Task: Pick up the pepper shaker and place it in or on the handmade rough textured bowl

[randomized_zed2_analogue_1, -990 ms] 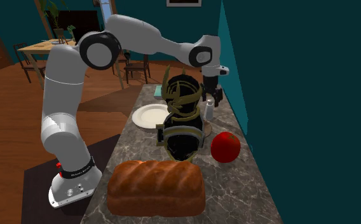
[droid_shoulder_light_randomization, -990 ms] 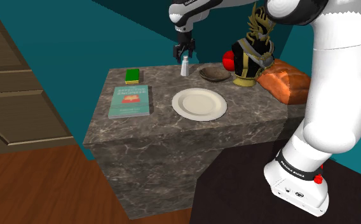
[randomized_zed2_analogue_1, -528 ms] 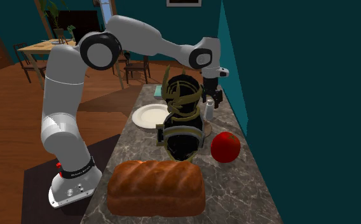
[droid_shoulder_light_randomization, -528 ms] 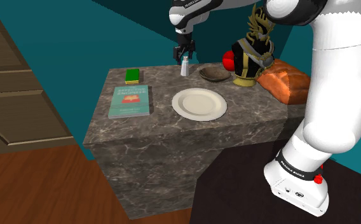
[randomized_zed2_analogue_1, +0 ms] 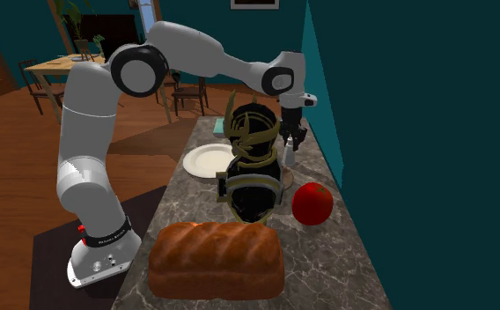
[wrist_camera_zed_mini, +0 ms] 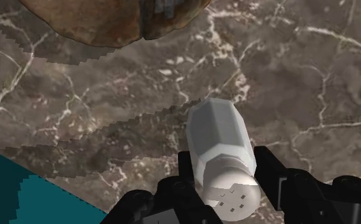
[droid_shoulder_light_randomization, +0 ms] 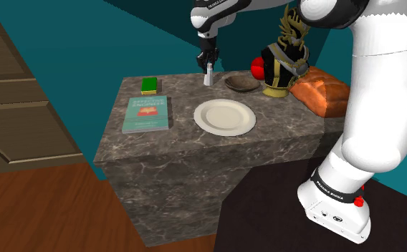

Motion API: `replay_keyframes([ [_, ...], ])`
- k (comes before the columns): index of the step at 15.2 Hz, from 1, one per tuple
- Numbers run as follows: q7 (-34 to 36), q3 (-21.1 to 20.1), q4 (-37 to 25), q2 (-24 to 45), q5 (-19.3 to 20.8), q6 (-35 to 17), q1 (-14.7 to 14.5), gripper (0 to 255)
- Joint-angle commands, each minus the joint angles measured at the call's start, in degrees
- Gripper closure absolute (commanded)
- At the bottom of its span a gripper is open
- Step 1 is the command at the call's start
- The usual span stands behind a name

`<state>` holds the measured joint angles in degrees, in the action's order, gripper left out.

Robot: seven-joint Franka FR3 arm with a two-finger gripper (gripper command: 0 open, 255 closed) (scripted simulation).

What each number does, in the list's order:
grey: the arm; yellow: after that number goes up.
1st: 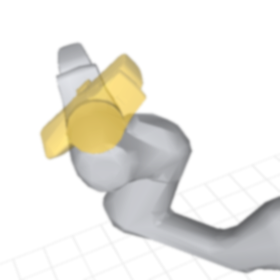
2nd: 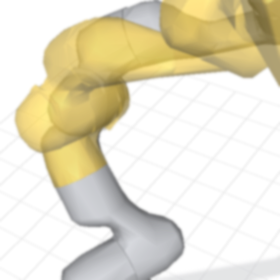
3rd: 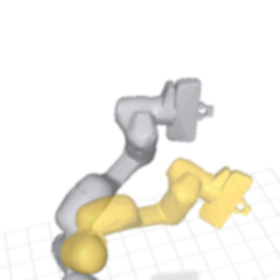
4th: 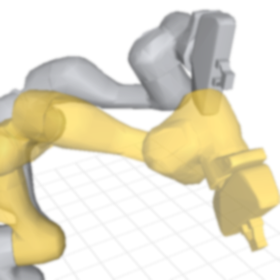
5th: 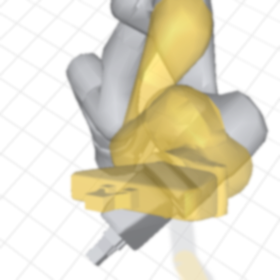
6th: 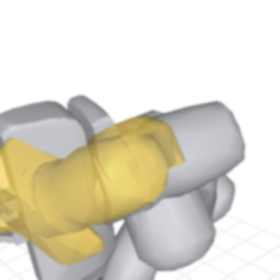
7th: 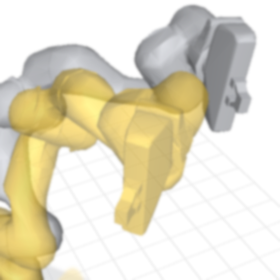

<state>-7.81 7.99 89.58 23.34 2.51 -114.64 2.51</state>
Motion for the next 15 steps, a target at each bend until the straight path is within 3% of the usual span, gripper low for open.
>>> replay_keyframes([
  [1, 0.0, 0.0, 0.0, 0.0, 0.0, 0.0, 0.0, 255],
  [15, -0.5, 0.1, -7.1, -1.4, 0.0, 8.5, 0.0, 255],
])
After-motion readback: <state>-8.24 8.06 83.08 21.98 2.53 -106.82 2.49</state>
